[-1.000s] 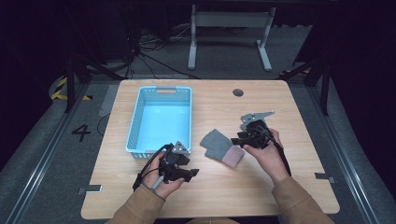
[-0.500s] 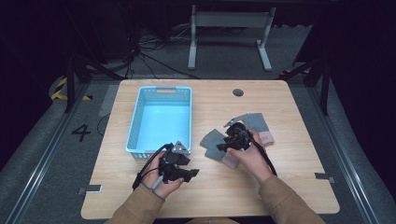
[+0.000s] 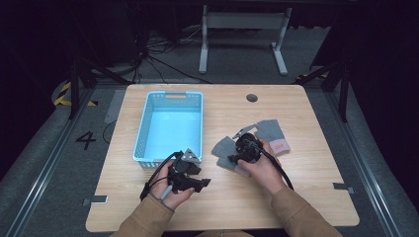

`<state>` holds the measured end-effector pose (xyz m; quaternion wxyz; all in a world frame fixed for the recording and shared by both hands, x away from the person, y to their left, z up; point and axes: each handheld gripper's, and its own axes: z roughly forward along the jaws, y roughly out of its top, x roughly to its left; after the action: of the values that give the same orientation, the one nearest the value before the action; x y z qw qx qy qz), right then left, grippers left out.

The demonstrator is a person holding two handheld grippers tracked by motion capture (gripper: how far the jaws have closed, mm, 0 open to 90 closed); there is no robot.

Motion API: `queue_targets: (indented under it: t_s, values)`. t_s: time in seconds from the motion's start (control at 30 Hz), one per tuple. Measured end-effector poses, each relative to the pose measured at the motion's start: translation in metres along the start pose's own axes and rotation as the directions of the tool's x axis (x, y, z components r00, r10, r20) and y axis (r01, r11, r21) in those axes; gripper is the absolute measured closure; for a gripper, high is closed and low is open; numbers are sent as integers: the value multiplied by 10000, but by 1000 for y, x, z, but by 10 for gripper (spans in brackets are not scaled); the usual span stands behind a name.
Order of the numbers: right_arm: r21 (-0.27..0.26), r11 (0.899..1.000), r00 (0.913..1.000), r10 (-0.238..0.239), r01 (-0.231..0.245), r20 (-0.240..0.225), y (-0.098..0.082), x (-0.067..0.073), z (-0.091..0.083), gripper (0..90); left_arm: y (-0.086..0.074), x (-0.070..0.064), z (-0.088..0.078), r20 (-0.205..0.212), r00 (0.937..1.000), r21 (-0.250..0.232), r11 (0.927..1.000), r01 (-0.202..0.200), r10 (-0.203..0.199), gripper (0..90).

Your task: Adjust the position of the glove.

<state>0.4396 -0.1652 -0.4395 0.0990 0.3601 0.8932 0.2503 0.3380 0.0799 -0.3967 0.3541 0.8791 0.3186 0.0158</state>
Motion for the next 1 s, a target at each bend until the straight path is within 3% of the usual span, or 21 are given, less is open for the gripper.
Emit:
queue_targets:
  t_s: [0.33,0.5,0.63,1.0]
  values:
    - [-194,9992,9993,-335,339,191,-3,3,-1,758,0,0,1,44,10000,7,10000,38,-38,477]
    - [-394,9982,9987,-448,458,253,-4,2,-2,841,0,1,0,63,10000,-11,10000,38,-38,477]
    - [-533,9974,9982,-467,487,374,-4,0,-9,853,0,2,0,74,10000,-38,10000,52,-51,477]
    - [-729,9961,9987,-499,501,46,-9,-3,-39,852,7,1,3,192,9997,-51,9999,-140,141,471]
